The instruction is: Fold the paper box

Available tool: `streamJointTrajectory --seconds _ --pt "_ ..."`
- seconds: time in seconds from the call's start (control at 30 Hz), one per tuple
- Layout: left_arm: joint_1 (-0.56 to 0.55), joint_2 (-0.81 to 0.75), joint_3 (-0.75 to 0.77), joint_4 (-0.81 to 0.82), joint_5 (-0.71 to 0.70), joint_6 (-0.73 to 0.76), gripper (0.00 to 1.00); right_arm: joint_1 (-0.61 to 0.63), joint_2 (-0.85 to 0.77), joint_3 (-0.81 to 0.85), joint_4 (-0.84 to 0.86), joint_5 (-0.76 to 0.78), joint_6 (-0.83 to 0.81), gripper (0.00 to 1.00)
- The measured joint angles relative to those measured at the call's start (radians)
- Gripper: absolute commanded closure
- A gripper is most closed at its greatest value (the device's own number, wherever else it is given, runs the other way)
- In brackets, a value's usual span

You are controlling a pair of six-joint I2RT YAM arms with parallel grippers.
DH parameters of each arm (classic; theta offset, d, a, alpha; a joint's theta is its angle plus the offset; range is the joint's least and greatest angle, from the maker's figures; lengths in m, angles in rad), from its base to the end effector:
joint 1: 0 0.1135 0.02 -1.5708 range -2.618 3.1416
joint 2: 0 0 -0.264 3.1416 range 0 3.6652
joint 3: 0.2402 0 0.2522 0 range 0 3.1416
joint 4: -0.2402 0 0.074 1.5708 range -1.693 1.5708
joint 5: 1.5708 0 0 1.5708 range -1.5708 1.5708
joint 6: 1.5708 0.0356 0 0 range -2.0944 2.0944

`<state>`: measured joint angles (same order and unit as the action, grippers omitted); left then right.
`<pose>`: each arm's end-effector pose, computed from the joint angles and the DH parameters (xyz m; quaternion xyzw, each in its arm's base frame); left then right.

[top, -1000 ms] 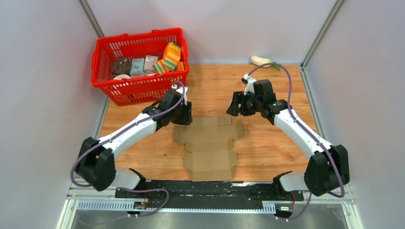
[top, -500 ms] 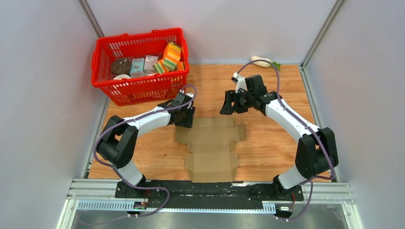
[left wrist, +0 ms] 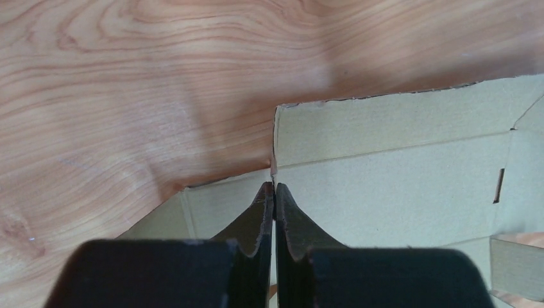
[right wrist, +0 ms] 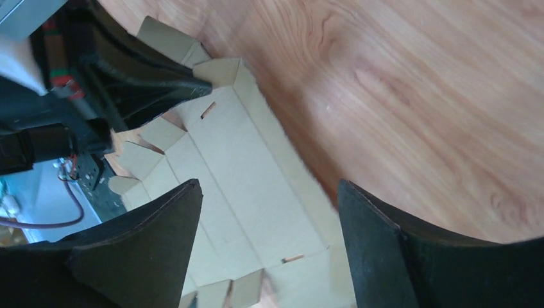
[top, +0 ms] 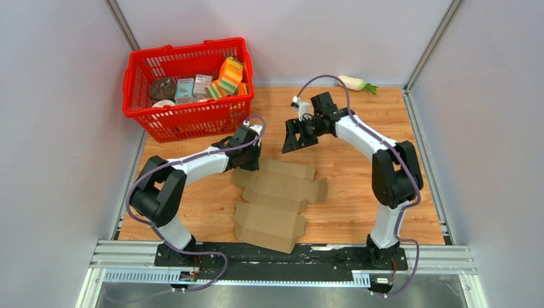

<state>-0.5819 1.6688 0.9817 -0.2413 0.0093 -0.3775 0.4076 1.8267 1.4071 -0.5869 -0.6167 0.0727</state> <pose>0.2830 -0.1866 0.1795 0.0983 0.9437 -0.1496 0.2780 0.3500 0.1735 0.2368 -0.2358 0.8883 0.3462 0.1883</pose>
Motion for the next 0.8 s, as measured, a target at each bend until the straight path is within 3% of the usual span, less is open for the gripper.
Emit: streamJointTrajectory --seconds 0.17,0.33,0.47,0.67,0.8 --pt "0.000 -0.053 -0.051 0.046 0.064 0.042 0.96 0.002 0.116 0.093 -0.060 -0.033 -0.089 0.21" --pt "0.000 -0.120 -0.081 0.058 0.106 0.069 0.97 0.004 0.180 0.105 -0.104 -0.087 -0.143 0.31" --pt "0.000 -0.157 -0.103 0.075 0.121 0.073 0.97 0.019 0.188 0.101 -0.106 -0.118 -0.159 0.49" --pt "-0.001 -0.184 -0.129 0.112 0.130 0.066 0.97 0.090 0.185 0.071 -0.069 -0.129 -0.157 0.65" --pt "-0.001 -0.196 -0.152 0.144 0.138 0.046 0.96 0.134 0.174 0.018 -0.011 -0.126 -0.137 0.92"
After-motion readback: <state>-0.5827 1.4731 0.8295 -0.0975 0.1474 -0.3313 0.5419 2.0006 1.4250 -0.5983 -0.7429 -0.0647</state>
